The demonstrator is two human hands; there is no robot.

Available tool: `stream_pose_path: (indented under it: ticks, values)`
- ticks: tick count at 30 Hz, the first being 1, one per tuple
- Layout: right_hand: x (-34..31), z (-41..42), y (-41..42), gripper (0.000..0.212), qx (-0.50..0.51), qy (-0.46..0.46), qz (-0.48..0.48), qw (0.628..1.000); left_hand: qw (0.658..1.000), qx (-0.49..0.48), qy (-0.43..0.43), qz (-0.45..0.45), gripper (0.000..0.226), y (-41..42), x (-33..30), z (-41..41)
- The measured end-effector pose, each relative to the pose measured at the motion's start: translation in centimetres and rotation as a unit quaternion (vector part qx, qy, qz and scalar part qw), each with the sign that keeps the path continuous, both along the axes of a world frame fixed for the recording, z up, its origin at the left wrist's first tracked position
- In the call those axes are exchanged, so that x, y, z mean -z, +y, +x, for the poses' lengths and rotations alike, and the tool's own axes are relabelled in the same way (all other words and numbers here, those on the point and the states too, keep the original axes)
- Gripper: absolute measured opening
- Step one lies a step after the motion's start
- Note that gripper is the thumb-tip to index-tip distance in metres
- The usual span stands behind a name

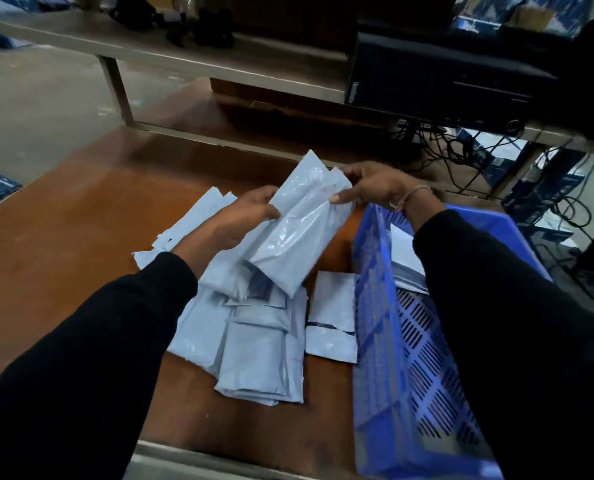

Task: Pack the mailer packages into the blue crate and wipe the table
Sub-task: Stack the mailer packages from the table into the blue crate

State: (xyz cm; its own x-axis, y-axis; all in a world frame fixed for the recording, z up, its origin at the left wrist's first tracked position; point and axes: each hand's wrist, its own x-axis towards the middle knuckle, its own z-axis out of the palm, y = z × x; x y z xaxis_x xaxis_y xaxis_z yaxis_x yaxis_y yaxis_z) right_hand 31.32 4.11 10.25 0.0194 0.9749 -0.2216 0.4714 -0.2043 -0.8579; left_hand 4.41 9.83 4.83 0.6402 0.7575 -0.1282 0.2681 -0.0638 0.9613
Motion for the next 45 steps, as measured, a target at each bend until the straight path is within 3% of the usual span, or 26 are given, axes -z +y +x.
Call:
stream_pose_path:
  ticks: [4,10,17,21,27,32,36,43,45]
  values:
    - [0.7,0.7,-0.9,0.037,0.061,0.005,0.066,0.996,0.999,0.030,-0.029,-0.009,0.020,-1.1,-1.4,1.6]
    - [1.2,2.4,-1.9,0.050,0.110,0.001,0.117,0.987,0.975,0.128,0.078,0.162,0.064,-1.3,-2.5,2.8]
    - [0.4,5.9,-4.2,0.093,0.087,0.051,0.143,0.985,0.942,0.179,0.122,0.256,0.073,-0.7,-5.0,5.1]
    - [-0.6,8.3,-6.3,0.083,0.096,0.068,0.156,0.981,0.930,0.192,0.130,0.285,0.075,-0.7,-6.8,7.3]
    - [-0.6,13.8,-10.8,0.065,0.196,0.060,0.167,0.964,0.938,0.135,0.104,0.301,0.046,-2.3,-8.7,12.4]
    - [1.9,18.1,-14.9,0.065,0.330,-0.023,0.148,0.932,0.936,0.042,0.117,0.330,0.048,-3.5,-7.0,19.0]
    - [4.0,19.0,-17.4,0.066,0.355,-0.312,0.077,0.878,0.933,0.025,0.123,0.337,0.049,-5.4,-4.8,24.0]
    - [10.4,19.1,-15.8,0.053,0.344,-0.382,-0.029,0.857,0.924,0.038,0.187,0.330,0.052,-7.3,-1.2,28.2]
    - [11.7,18.9,-15.4,0.053,0.340,-0.398,-0.038,0.851,0.900,0.047,0.208,0.380,0.052,-7.6,-0.4,28.3]
